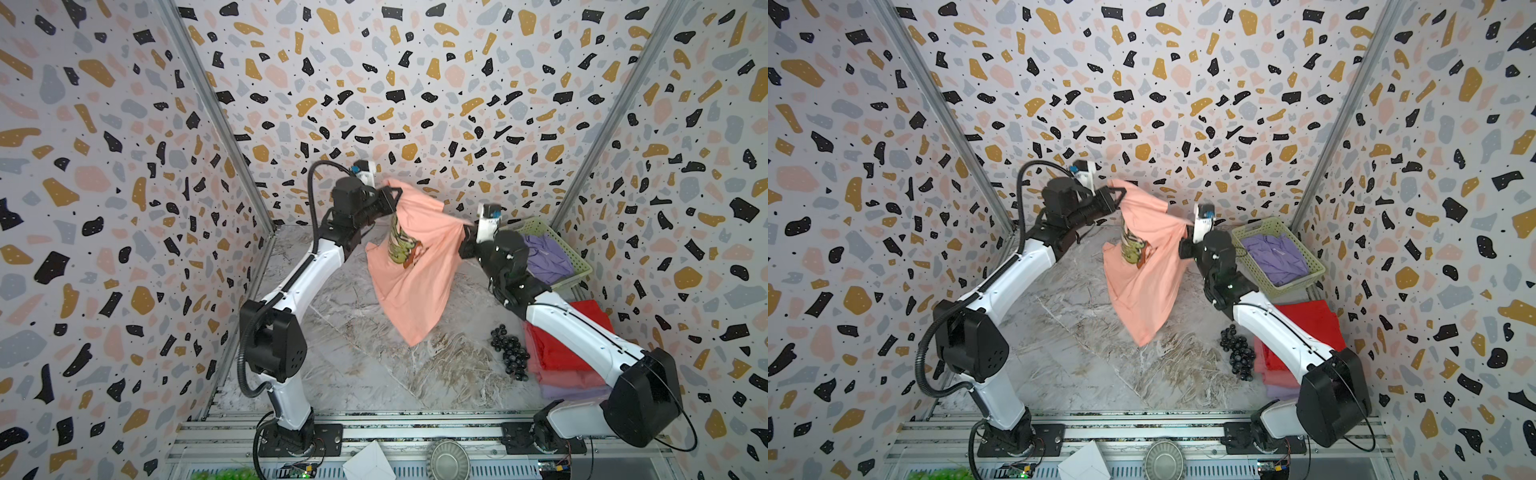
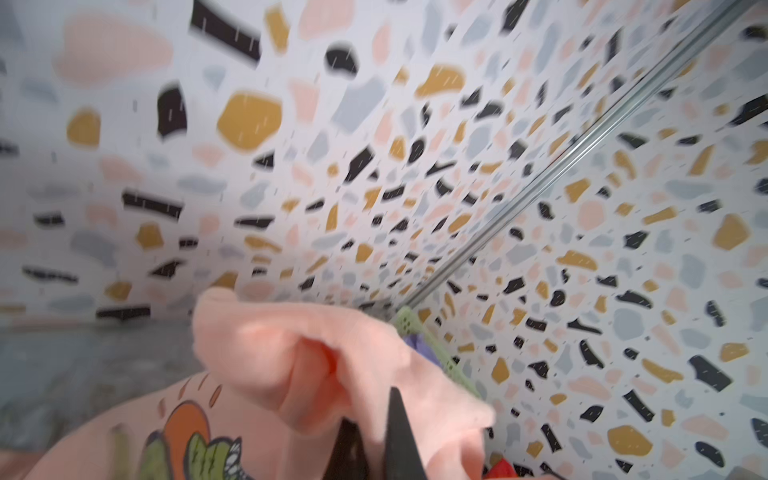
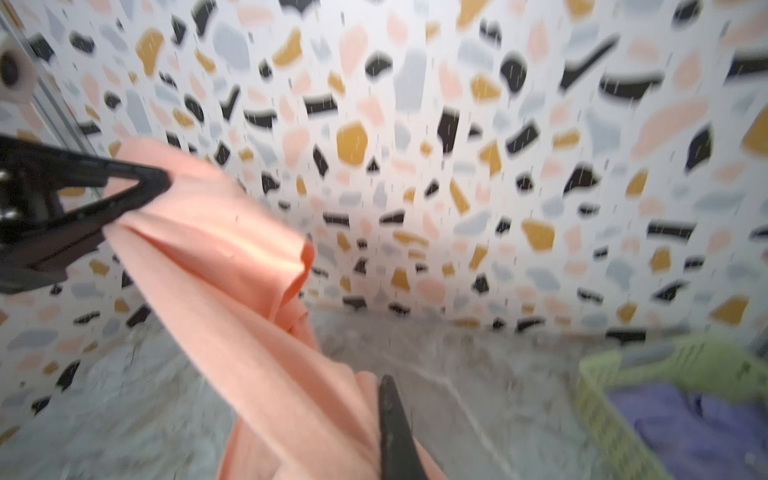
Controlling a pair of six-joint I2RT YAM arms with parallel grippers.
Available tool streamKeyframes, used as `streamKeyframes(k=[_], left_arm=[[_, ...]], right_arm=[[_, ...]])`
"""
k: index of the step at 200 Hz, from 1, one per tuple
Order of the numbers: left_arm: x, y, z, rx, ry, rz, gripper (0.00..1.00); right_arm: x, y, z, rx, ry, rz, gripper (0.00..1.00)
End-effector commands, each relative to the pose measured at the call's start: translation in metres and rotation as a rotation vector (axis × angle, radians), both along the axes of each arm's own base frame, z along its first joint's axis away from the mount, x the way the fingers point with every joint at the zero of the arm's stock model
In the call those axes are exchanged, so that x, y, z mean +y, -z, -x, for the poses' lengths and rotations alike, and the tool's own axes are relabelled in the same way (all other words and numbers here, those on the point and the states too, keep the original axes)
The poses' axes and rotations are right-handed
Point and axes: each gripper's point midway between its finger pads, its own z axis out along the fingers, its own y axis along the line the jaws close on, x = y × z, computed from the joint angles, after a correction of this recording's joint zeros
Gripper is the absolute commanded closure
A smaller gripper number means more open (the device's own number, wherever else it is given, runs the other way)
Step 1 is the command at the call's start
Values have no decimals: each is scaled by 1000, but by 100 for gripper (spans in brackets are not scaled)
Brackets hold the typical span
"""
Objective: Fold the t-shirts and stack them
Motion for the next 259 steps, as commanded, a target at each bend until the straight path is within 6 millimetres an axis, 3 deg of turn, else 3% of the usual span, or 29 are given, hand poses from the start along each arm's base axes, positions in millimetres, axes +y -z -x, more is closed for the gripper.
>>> streamKeyframes(k=[1, 19, 39, 50, 69, 78, 89, 113, 131, 156, 178, 209, 217, 238, 259], left_arm=[[20, -89, 34, -202, -30, 23, 100], [34, -102, 56, -247, -70, 33, 100], [57, -91, 84, -262, -140, 61, 100], [73, -69, 96, -227, -200, 59, 100], [94, -8, 112, -111, -283, 43, 95], [102, 25, 119, -39, -313, 39, 80], [114, 65, 126, 54, -361, 27, 57], [148, 138, 144, 230, -522, 24, 45], [166, 158, 152, 281, -611, -48, 36], [174, 145, 154, 267, -638, -194, 32], [161, 147, 148, 277, -561, -296, 31], [119, 196, 131, 382, -384, -398, 31], [106, 209, 126, 400, -356, -435, 30], [68, 240, 116, 437, -273, -522, 28], [31, 267, 109, 448, -197, -585, 26]], right_arm=[[-7, -56, 3, -117, 54, 105, 100], [-6, -91, 21, -199, 39, 112, 100], [-2, -92, 42, -221, 3, 145, 100], [3, -69, 50, -169, -35, 176, 100], [12, -23, 67, -119, -15, 233, 100], [17, -3, 72, -88, -45, 241, 100], [8, 21, 66, 3, 15, 210, 100], [7, 65, 57, 151, 34, 228, 100], [14, 88, 64, 198, -12, 220, 100], [22, 133, 90, 301, -133, 196, 100], [30, 192, 130, 439, -241, 242, 99], [23, 266, 180, 663, -297, 204, 91], [18, 275, 186, 691, -285, 194, 86], [4, 287, 189, 732, -229, 203, 52], [-4, 280, 181, 690, -169, 219, 41]])
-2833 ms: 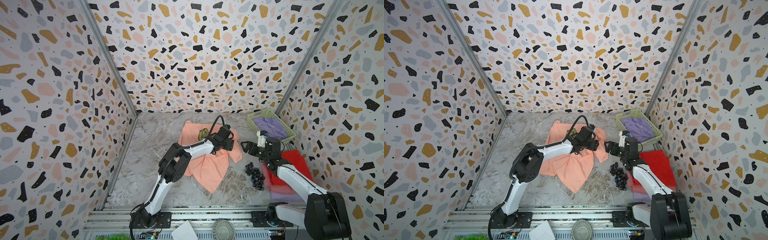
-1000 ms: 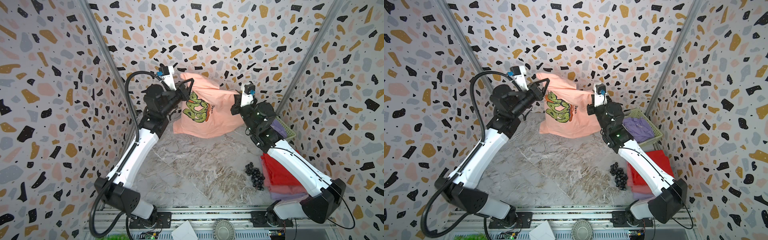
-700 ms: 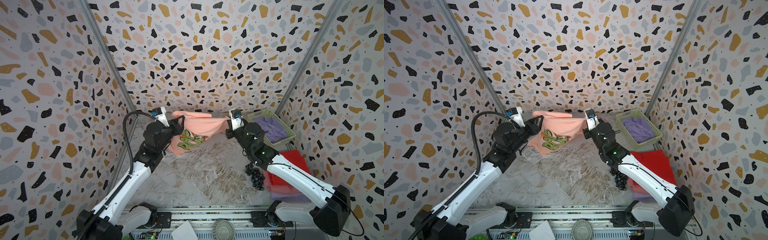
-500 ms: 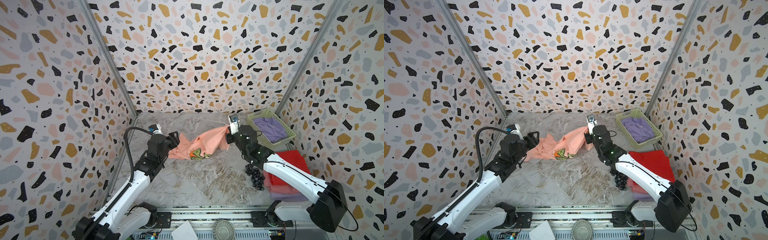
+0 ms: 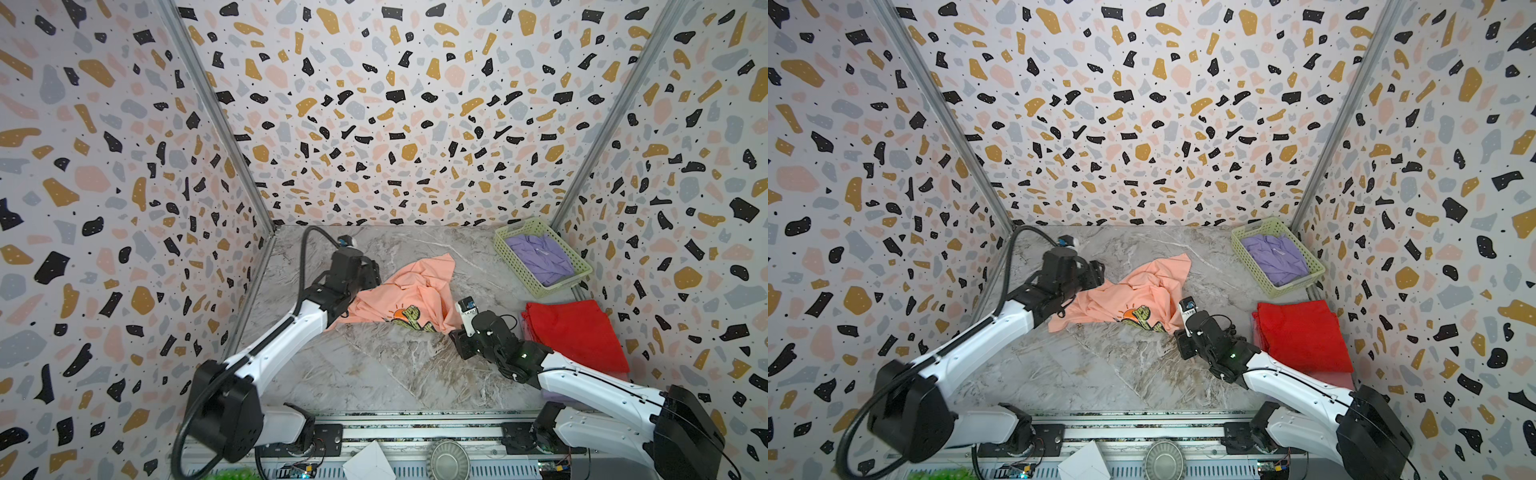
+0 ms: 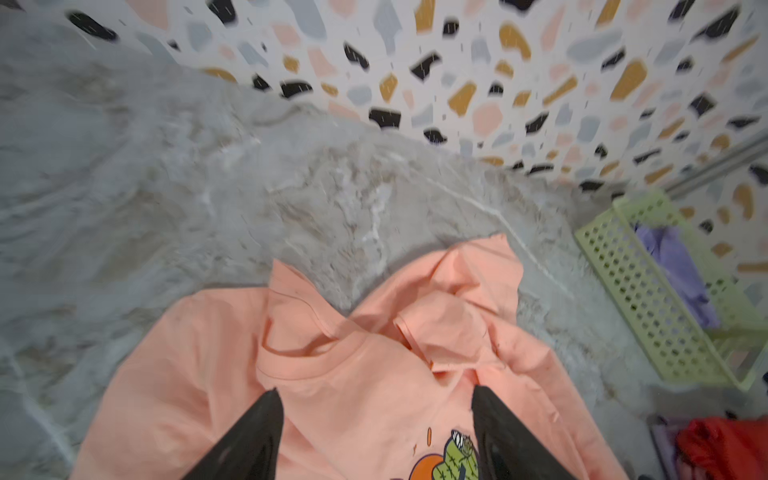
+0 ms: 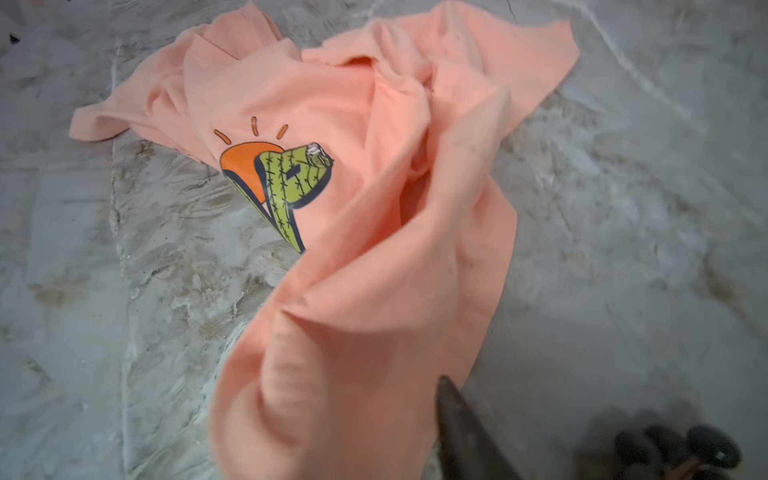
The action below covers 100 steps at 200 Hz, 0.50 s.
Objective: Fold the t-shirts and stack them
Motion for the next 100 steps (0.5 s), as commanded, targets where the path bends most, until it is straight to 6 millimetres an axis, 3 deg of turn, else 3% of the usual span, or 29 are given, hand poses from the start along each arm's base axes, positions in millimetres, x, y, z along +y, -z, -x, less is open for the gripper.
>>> streamKeyframes(k=[1, 29, 54, 82, 100], left_arm=[[-40, 9, -3, 5, 119, -41, 26], [-88, 31, -15, 23, 217, -23, 25], [-110, 53, -28, 42, 254, -82, 25], [-115, 78, -39, 62, 257, -204, 25], [-108, 89, -45, 74, 238, -293, 26]], right_arm=[[-9, -19, -8, -44, 83, -30, 41], [-7, -15, -16, -75, 78, -19, 39], [-2, -9, -16, -60, 45, -3, 39], [-6, -2, -17, -61, 56, 16, 40], [-8, -3, -17, -65, 68, 16, 43]])
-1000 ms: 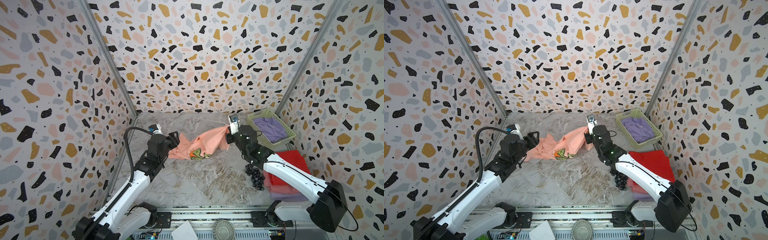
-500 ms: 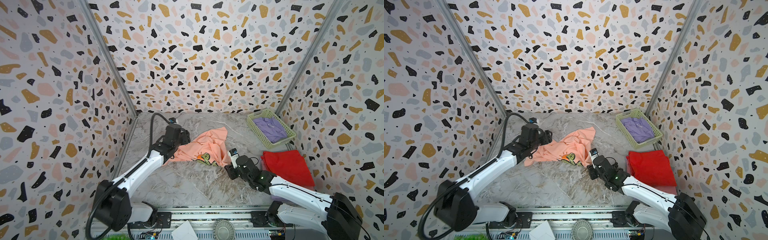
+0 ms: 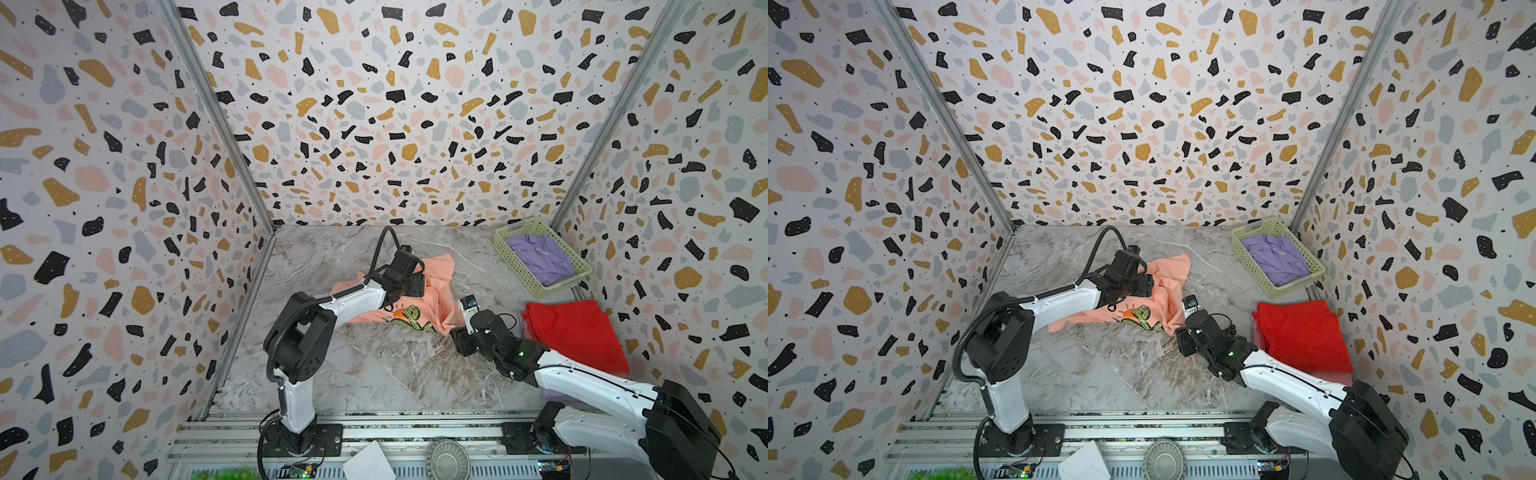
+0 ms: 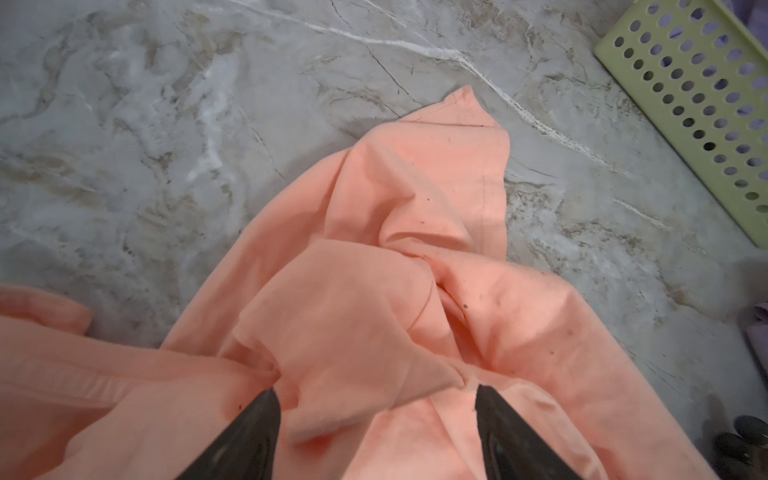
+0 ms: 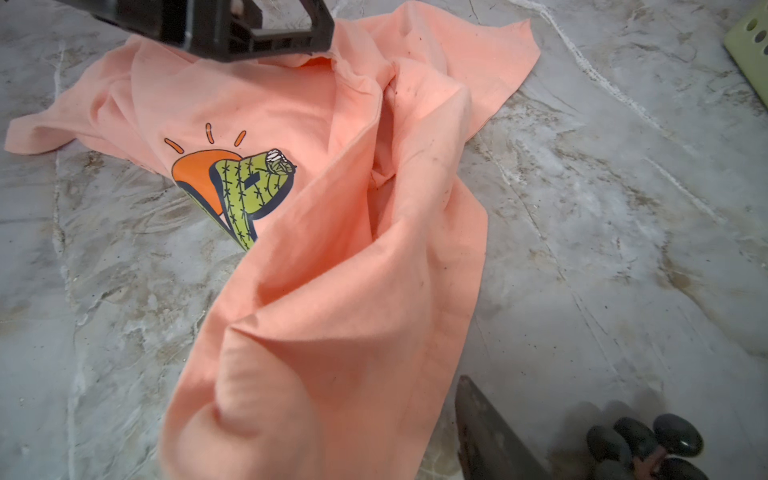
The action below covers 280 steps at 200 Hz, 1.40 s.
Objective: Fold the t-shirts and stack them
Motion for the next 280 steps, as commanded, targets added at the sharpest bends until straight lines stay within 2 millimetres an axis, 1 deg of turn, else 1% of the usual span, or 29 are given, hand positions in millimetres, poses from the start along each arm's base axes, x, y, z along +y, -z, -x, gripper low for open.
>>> streamKeyframes(k=[1, 28, 40, 43, 55, 62, 69, 79, 97, 109, 112, 113, 119, 135, 139, 146, 159, 167, 168, 172, 176, 178, 180, 200, 211, 221, 239, 259, 280], left_arm=[[8, 6, -10, -36, -2, -129, 26], [12, 14, -14, -45, -9, -175, 28], [10, 20, -17, -39, -3, -179, 35], [9, 21, -17, -39, -1, -178, 39], [6, 24, -20, -38, 2, -177, 65], [6, 21, -22, -44, -5, -176, 77], [6, 15, -24, -58, -9, -170, 86], [9, -2, -27, -93, -25, -166, 93], [19, -50, -30, -184, -53, -149, 100], [31, -92, -29, -253, -76, -138, 100], [34, -104, -28, -273, -79, -134, 100], [35, -108, -28, -280, -82, -132, 100], [44, -131, -26, -321, -98, -121, 100], [71, -200, -13, -439, -142, -73, 100], [80, -219, -8, -475, -160, -60, 100], [97, -252, 3, -542, -199, -27, 100], [128, -306, 30, -667, -257, 44, 100], [147, -337, 50, -743, -292, 92, 100], [150, -342, 53, -756, -297, 99, 100], [159, -355, 63, -791, -312, 120, 100], [166, -366, 74, -821, -323, 139, 100], [170, -371, 79, -835, -326, 148, 100], [173, -377, 84, -849, -329, 160, 100], [199, -415, 128, -957, -341, 265, 100], [204, -427, 145, -993, -322, 326, 100], [205, -435, 158, -1013, -297, 371, 100], [203, -438, 165, -1010, -268, 405, 100], [204, -433, 159, -1000, -290, 381, 100], [199, -420, 139, -978, -322, 323, 100]], right_arm=[[-5, -4, -4, -27, 22, 3, 43], [-9, -6, -7, -33, 44, -5, 50], [-10, -8, -9, -36, 49, -8, 55], [-11, -8, -9, -39, 51, -10, 57], [-13, -10, -12, -45, 69, -11, 66], [-16, -11, -14, -51, 86, -11, 72], [-18, -14, -16, -62, 100, -13, 78], [-21, -20, -22, -83, 117, -22, 84], [-27, -41, -37, -148, 161, -28, 91], [-32, -72, -51, -237, 205, -18, 93], [-34, -74, -53, -249, 210, -9, 94], [-33, -83, -55, -270, 211, -13, 94], [-35, -98, -61, -310, 228, -11, 95], [-37, -163, -75, -459, 246, -44, 95], [-38, -185, -78, -500, 254, -70, 95], [-38, -212, -79, -554, 250, -103, 96], [-36, -275, -76, -689, 219, -154, 96], [-34, -301, -72, -743, 194, -175, 96], [-35, -308, -71, -757, 196, -182, 96], [-34, -315, -70, -771, 186, -185, 96], [-33, -333, -67, -804, 174, -199, 96], [-32, -334, -67, -806, 166, -199, 96], [-32, -346, -64, -827, 160, -209, 96], [-22, -394, -47, -922, 64, -267, 95], [-14, -416, -33, -979, 3, -298, 95], [-6, -429, -22, -1016, -47, -307, 94], [7, -446, -6, -1066, -119, -308, 94], [13, -448, -9, -1073, -127, -307, 94], [23, -434, -28, -1062, -98, -258, 94]])
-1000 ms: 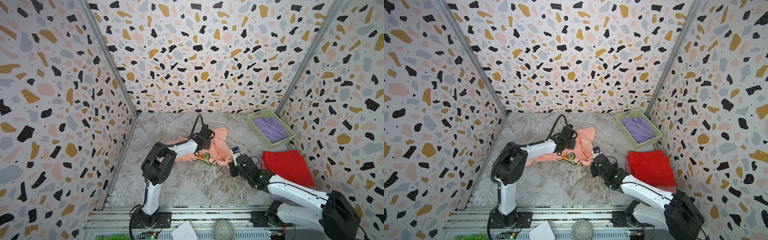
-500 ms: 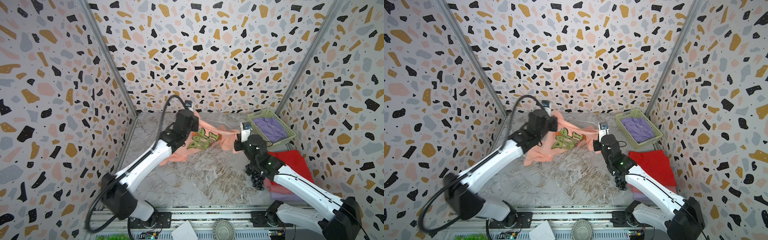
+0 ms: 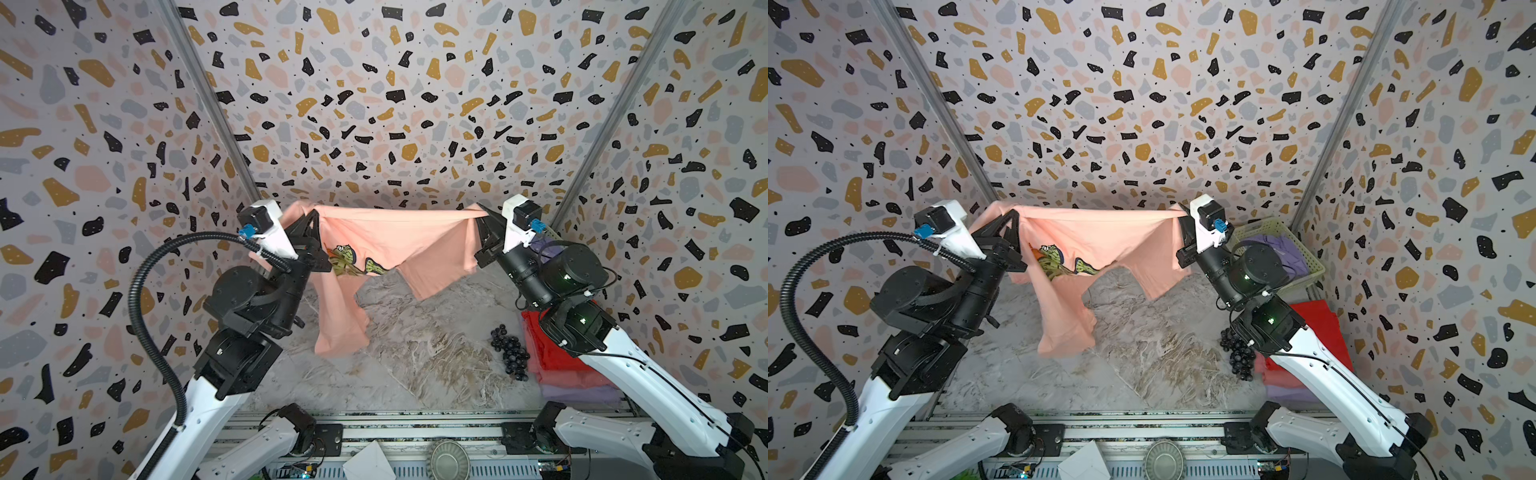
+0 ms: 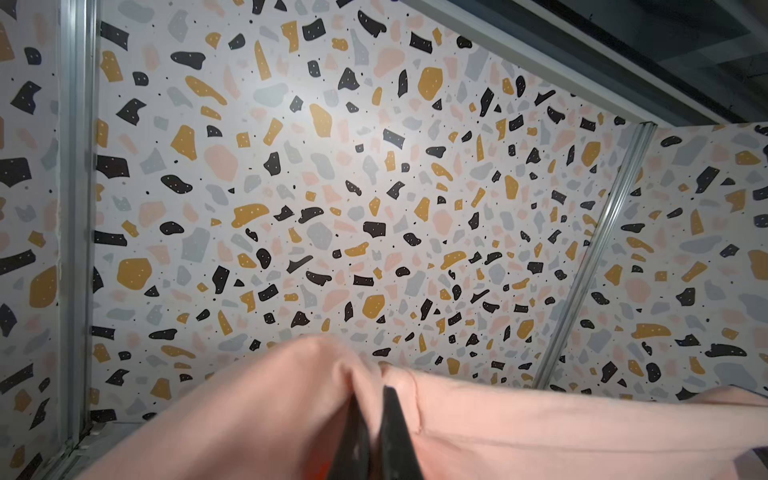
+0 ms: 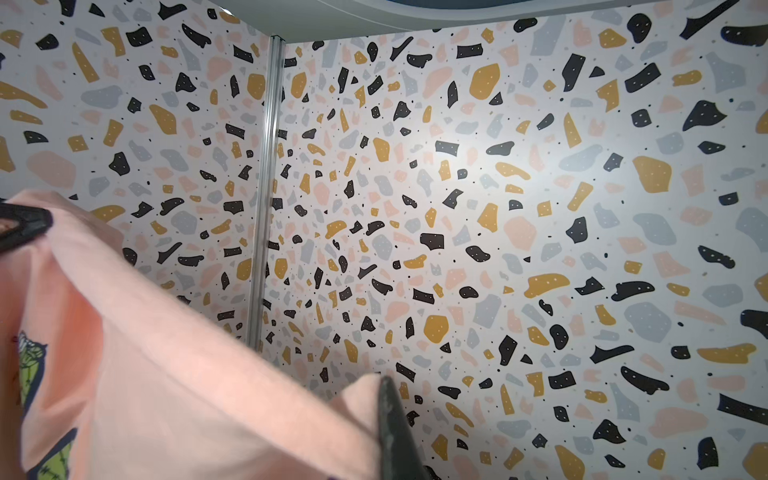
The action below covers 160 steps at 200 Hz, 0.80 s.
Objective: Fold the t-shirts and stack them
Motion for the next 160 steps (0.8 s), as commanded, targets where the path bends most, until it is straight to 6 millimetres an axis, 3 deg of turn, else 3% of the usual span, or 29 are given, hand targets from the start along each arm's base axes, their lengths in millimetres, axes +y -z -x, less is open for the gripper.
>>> streamKeyframes(k=[1, 27, 52, 77, 93, 114, 128, 143, 160], left_arm=[[3, 3, -18, 0, -75, -4, 100], [-12, 27, -57, 64, -126, -69, 100], [-28, 43, -103, 116, -148, -124, 100], [-31, 37, -155, 144, -182, -155, 100], [-27, 20, -174, 138, -202, -158, 100], [-20, -10, -165, 91, -215, -161, 100], [-11, -19, -148, 63, -230, -150, 100], [-2, -7, -131, 82, -235, -147, 100], [0, 32, -114, 156, -192, -126, 99]], right_arm=[[2, -10, -11, -53, 55, 13, 94], [13, 7, -46, -35, 120, 52, 94], [5, 17, -95, -15, 175, 50, 94], [-3, 14, -145, 3, 223, 68, 94], [-10, -5, -154, -26, 246, 66, 94], [-19, -33, -136, -93, 254, 67, 94], [-26, -39, -123, -105, 259, 71, 94], [-31, -27, -110, -78, 247, 90, 94], [-32, 9, -95, -9, 228, 128, 94]])
